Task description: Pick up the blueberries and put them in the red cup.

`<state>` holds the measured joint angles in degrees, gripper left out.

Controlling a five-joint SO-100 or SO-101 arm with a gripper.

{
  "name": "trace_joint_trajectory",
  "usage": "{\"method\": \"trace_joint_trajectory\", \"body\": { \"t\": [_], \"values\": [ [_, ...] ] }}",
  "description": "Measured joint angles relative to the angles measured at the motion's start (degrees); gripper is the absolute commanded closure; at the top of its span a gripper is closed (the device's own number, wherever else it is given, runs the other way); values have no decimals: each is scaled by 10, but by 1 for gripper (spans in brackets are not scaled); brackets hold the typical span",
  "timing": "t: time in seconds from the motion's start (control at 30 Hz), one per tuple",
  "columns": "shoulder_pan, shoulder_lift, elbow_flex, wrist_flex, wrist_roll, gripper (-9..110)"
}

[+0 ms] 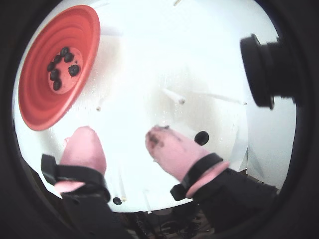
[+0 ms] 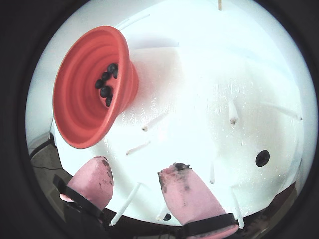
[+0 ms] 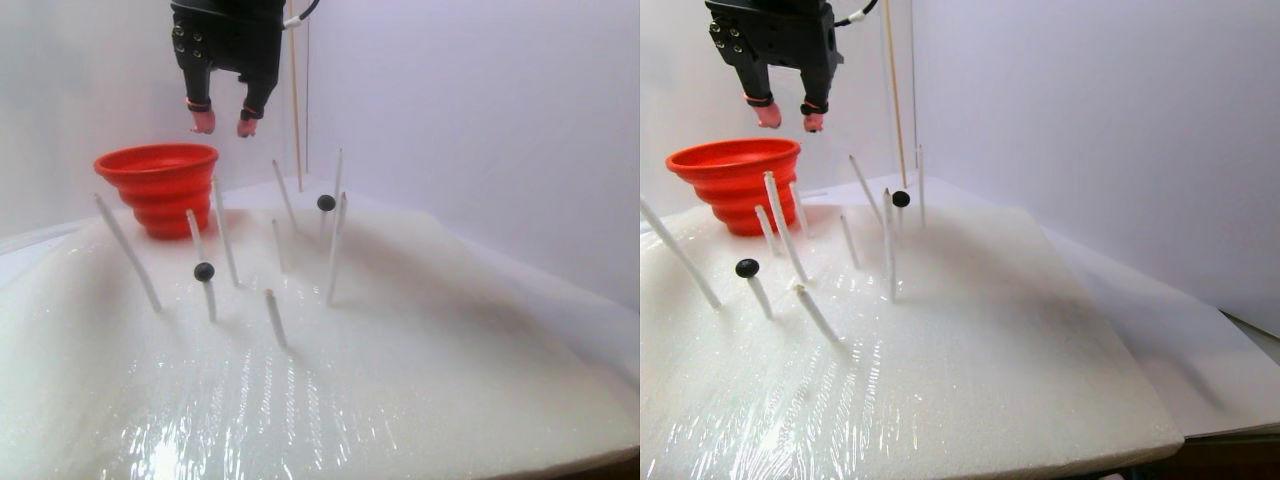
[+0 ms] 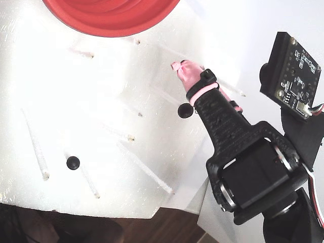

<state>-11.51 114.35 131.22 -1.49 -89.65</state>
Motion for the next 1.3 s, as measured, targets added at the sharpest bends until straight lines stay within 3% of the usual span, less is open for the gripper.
{"method": "trace_joint_trajectory", "body": {
  "t": [1.3],
  "values": [
    [127, 79, 76, 92, -29, 84]
  ]
}}
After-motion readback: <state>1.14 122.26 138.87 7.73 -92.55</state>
